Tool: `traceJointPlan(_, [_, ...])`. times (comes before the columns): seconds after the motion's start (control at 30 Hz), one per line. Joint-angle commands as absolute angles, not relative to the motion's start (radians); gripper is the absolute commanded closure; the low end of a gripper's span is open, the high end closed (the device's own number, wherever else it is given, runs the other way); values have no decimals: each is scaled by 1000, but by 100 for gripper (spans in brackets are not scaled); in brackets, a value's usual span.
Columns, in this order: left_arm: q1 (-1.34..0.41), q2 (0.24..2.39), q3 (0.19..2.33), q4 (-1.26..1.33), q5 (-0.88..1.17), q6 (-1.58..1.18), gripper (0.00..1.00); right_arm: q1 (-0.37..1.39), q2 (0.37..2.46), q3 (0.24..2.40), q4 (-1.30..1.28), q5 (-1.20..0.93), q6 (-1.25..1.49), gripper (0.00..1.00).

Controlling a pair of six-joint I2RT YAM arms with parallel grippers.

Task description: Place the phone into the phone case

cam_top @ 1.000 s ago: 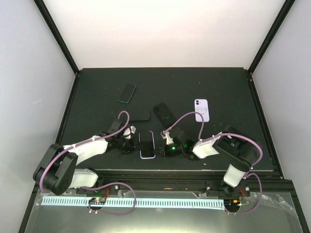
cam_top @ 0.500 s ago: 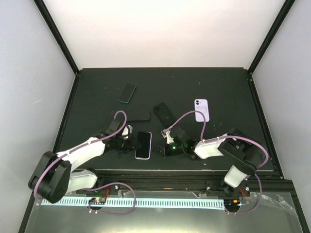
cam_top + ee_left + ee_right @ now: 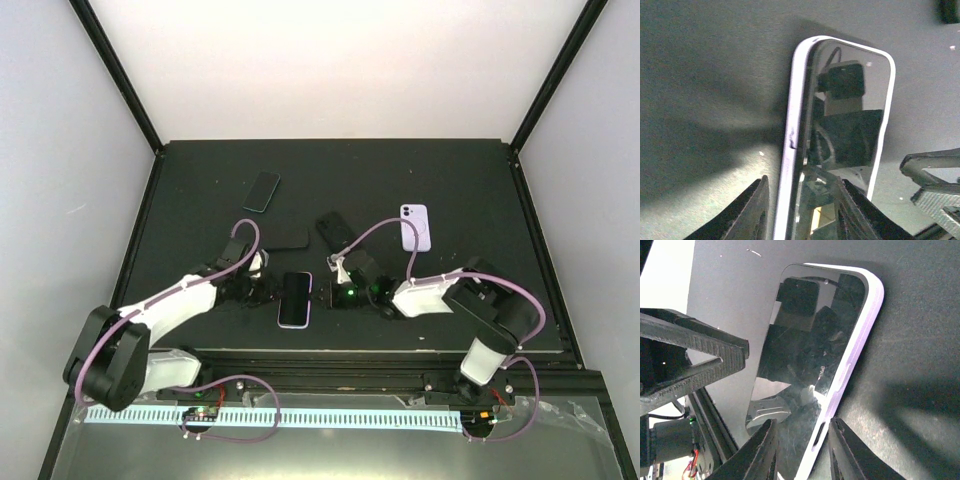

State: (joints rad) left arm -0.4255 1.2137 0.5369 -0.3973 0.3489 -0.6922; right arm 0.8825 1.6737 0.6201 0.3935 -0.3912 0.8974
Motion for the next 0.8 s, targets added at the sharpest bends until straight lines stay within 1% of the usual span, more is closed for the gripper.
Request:
traceJointPlan(0.0, [-402, 1273, 571, -371, 341, -623, 64, 879, 1730, 667, 411, -353, 921, 70])
traceJointPlan(0.1, [-400, 1313, 565, -332, 377, -606, 69, 878, 1753, 685, 406, -332, 930, 68])
traceJointPlan(0.3, [-400, 1346, 539, -281, 415, -601, 79, 879, 1803, 712, 400, -315, 946, 66])
traceJointPlan(0.47, [-400, 1365, 506, -253, 431, -608, 87, 875, 1834, 727, 435, -345, 975, 62])
traceJointPlan(0.6, [-400, 1365, 495, -246, 435, -615, 91, 871, 1825, 728, 490, -369, 990, 62])
traceJointPlan(0.77, [-400, 1344, 466, -212, 450, -637, 92, 867, 1822, 722, 597, -445, 1021, 62])
